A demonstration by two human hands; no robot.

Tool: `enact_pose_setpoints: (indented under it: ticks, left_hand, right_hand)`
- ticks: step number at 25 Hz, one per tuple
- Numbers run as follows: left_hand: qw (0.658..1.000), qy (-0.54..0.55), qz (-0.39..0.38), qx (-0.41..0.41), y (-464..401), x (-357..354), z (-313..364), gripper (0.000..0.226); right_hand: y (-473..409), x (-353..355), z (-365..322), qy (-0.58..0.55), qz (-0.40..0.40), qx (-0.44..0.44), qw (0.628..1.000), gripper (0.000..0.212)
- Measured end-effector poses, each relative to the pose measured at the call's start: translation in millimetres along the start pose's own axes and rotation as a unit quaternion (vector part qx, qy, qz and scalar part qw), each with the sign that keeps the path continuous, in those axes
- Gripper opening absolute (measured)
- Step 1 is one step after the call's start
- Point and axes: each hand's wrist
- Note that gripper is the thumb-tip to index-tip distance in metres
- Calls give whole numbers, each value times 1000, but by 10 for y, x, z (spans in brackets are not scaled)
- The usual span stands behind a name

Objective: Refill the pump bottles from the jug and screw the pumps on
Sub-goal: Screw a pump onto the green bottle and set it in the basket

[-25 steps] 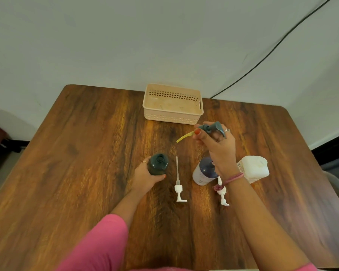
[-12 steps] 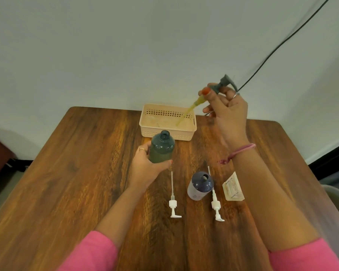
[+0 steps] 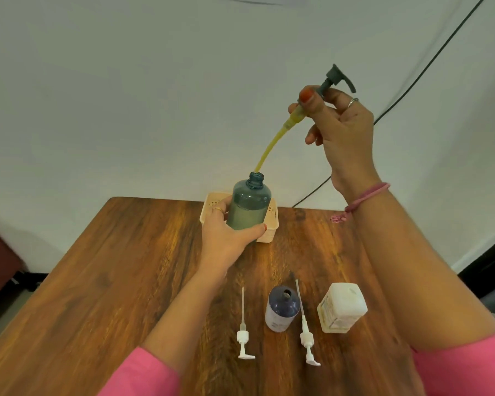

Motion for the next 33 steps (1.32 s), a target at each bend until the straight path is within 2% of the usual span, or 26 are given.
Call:
enact_pose_setpoints:
  ticks: [5, 14, 21, 31, 33]
  left_hand:
    - [999, 5, 26, -19, 4, -18, 209, 77]
    - [998, 9, 41, -46, 45, -62, 498, 79]
    - [997, 8, 49, -52, 51, -88, 615, 81]
    - [996, 6, 60, -59, 52, -67, 708, 80]
    - [997, 6, 57, -59, 55, -74, 709, 78]
  right_hand:
    - [-18, 31, -162, 32, -46, 11, 998, 30]
    - [-78, 91, -117, 121, -114, -48, 985, 38]
    - [-32, 88, -117, 143, -138, -48, 979, 24]
    - [-61, 108, -26, 195, -145, -62, 968, 32]
    - [-120, 169, -83, 212, -183, -90, 956, 31]
Point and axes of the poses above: each hand's wrist, its own y-axis away from the middle knuckle, its own x-axis out of the back of the hand, z = x × y, and after that the axes turned 14 degrees about -y, right-handed
